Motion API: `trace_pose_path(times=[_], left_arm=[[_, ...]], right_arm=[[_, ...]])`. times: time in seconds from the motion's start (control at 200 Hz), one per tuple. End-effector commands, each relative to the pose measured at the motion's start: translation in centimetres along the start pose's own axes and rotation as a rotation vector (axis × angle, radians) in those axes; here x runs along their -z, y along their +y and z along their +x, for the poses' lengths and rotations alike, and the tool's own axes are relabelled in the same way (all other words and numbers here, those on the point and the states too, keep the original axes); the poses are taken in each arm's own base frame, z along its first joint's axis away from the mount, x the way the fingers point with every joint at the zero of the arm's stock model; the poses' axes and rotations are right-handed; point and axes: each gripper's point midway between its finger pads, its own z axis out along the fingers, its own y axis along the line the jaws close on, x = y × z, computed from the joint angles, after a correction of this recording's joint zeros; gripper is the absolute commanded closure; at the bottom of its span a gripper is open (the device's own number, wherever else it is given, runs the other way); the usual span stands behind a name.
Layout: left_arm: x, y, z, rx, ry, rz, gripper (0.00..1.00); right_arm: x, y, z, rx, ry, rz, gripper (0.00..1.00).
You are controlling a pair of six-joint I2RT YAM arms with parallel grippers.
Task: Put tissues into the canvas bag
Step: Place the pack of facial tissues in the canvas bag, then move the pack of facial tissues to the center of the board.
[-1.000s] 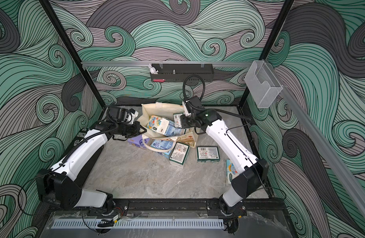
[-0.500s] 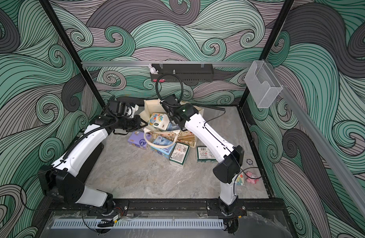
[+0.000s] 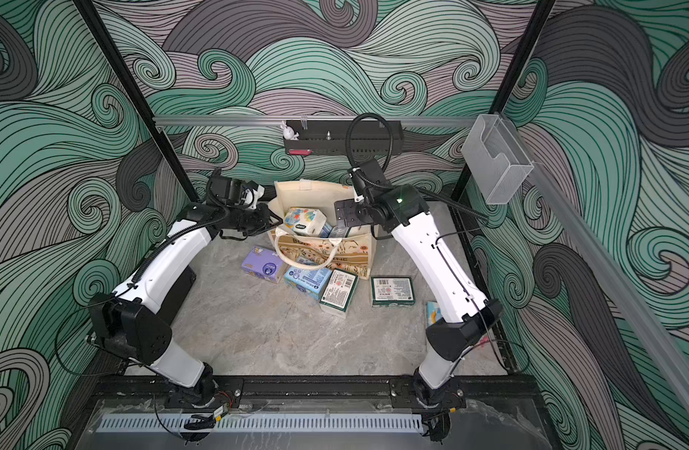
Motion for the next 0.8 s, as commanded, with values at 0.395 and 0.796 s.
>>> trace_pose_path(times=[0.395, 0.796], left_arm=[[5.6, 1.1, -3.3, -0.022, -0.122, -0.119, 0.05], [5.5, 4.0, 9.6, 0.097, 0.012, 0.026, 0.25]], right_arm=[[3.7, -1.9, 6.3, -0.088, -0.020, -0.127, 0.00], [0.3, -1.5, 15.8, -0.261, 0.143, -0.254, 0.01]])
